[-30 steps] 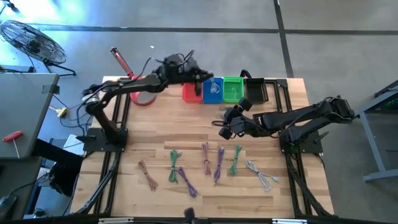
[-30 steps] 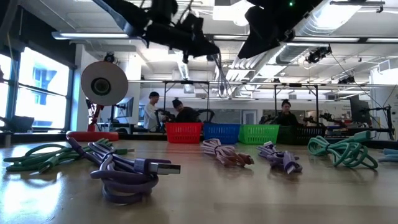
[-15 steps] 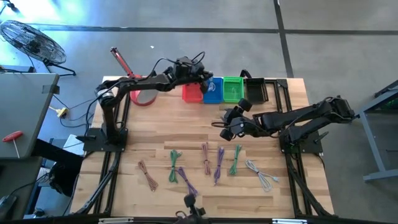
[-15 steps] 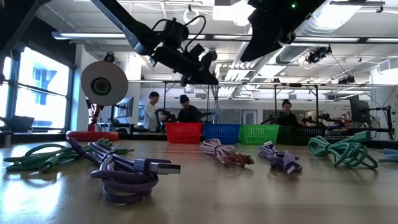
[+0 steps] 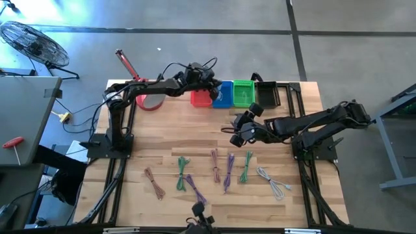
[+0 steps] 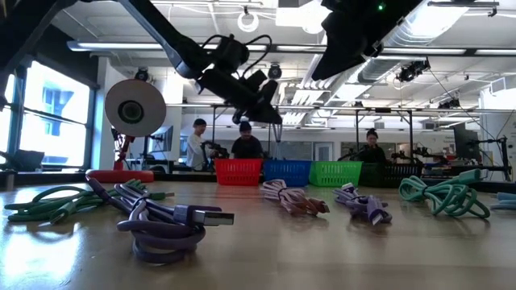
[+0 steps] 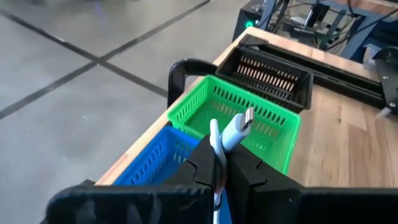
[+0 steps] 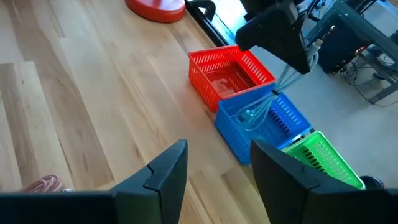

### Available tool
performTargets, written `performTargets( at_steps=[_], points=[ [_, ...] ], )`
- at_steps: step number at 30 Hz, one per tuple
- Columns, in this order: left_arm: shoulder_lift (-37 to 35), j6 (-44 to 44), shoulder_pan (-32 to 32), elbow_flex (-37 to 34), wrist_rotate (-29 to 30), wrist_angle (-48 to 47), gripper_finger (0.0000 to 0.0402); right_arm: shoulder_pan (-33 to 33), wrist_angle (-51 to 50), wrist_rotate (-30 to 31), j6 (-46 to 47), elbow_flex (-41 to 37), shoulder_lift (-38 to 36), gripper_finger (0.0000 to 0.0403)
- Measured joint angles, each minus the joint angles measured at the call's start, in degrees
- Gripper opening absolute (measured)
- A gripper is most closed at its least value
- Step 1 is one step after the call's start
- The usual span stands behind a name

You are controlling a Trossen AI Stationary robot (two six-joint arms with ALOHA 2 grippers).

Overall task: Pick & Place USB Port
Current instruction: Put the right blue charger cable into the blue bin

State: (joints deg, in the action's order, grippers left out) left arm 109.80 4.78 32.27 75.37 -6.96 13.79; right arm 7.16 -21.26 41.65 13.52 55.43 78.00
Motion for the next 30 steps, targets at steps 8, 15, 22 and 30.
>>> performTargets(
  at_steps=[8, 15, 22, 30],
  points=[
    [0.00, -0.39, 0.00, -0.02, -0.07, -2.85, 0.0020, 0.00, -0.02, -0.19, 0.58, -0.01, 0.00, 0.0167],
    [0.00, -0.41, 0.00, -0.02, -0.10, -3.73, 0.0019, 0.00, -0.17, -0.47, 1.06, 0.00, 0.00, 0.0167],
    [0.00, -4.19, -0.07, -0.02, -0.09, -3.74, 0.0039, 0.00, -0.44, -2.80, 1.84, -0.01, 0.00, 0.0167],
    [0.00, -2.73, -0.50, -0.07, -0.13, -3.75, 0.0104, 0.00, -0.83, -2.84, 2.14, 0.01, 0.00, 0.0167]
  ],
)
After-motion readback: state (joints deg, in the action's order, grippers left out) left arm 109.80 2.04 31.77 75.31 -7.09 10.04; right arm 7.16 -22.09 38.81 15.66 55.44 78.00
